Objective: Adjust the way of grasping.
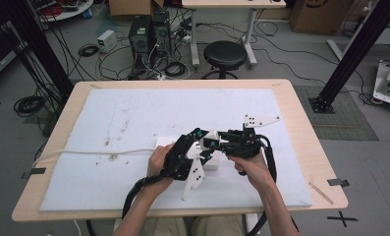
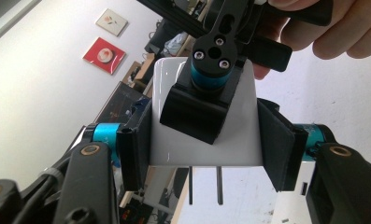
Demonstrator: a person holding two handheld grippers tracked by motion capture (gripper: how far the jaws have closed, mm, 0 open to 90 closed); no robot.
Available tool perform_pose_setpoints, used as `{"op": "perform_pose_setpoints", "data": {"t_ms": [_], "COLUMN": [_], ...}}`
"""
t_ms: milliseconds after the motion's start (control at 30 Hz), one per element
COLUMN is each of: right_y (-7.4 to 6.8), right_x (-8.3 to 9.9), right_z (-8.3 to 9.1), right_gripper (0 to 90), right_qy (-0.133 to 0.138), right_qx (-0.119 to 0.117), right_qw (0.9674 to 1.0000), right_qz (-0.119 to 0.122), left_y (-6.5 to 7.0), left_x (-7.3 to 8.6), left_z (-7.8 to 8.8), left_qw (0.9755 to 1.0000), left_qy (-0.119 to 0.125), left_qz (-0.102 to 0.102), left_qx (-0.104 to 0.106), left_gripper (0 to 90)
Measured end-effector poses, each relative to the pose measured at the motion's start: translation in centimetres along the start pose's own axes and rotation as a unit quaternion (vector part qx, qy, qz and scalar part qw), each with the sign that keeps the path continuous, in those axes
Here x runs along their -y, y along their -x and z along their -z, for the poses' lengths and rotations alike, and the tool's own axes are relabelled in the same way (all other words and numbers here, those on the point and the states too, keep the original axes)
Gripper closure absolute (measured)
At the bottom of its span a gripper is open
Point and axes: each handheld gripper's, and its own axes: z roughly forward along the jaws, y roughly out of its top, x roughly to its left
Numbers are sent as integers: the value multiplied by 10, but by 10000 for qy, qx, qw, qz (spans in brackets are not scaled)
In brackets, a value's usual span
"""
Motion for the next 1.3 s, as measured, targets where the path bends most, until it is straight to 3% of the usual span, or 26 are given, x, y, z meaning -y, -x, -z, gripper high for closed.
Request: {"op": "perform_pose_setpoints", "data": {"t_ms": [267, 733, 1133, 1200, 1300], "right_y": [0, 4, 6, 7, 7], "right_x": [1, 5, 6, 6, 6], "right_z": [0, -1, -1, -1, 0], "right_gripper": [630, 635, 634, 634, 634], "right_qy": [10, -17, -13, 23, 45], "right_qx": [22, 71, 34, 24, 36], "right_qw": [10000, 9998, 9997, 9997, 9996], "right_qz": [54, -208, -252, -252, -287], "left_y": [0, 0, -1, -2, -3], "left_x": [0, 4, 3, 5, 5], "left_z": [0, -3, -4, -4, -4], "left_qw": [10000, 9996, 9991, 9986, 9984], "left_qy": [-4, -95, -140, -161, -163], "left_qz": [18, 200, 296, 365, 378], "left_qx": [23, 184, 263, 352, 375], "left_gripper": [424, 423, 417, 354, 338]}}
